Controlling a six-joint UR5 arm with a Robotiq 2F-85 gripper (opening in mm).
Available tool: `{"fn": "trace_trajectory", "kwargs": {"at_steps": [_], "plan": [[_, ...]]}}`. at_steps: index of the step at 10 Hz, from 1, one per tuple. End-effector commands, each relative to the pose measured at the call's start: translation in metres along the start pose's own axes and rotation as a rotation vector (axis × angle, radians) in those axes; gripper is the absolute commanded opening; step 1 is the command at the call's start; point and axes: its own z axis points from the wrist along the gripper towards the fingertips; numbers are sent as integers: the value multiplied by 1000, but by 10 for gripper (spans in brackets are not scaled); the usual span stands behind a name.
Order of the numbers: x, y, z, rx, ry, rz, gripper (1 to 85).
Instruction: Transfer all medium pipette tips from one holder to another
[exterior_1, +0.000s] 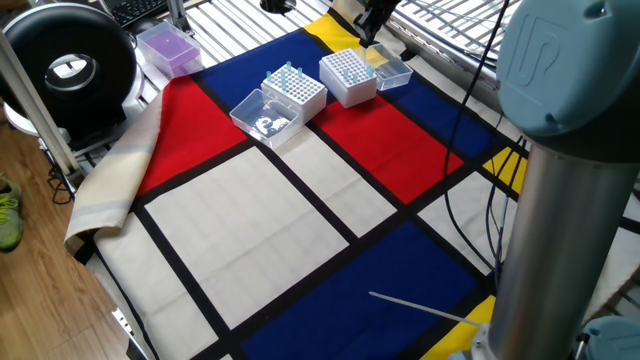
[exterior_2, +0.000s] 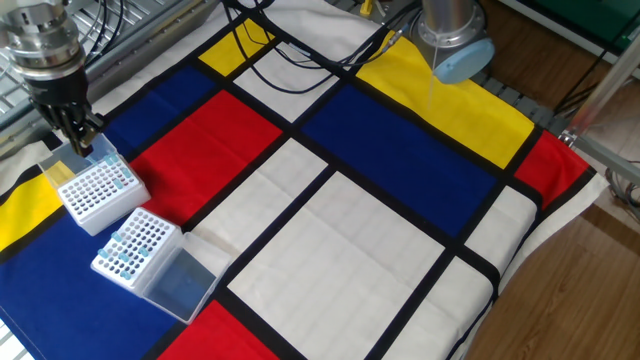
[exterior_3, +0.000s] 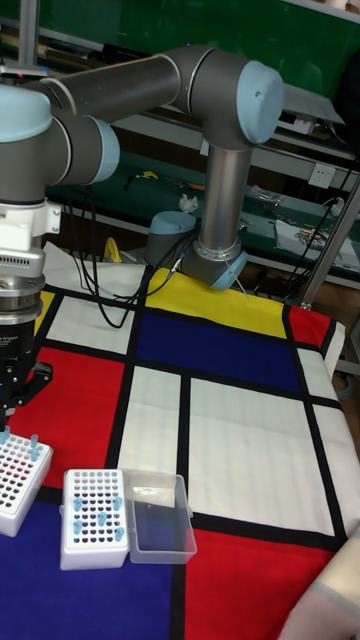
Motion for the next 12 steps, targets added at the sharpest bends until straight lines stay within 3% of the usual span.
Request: {"fn": "trace_trajectory", "kwargs": {"at_steps": [1, 12], "plan": [[-3, 2, 0, -13, -9, 9, 17], [-5, 1, 15, -33, -34, -3, 17]]}}
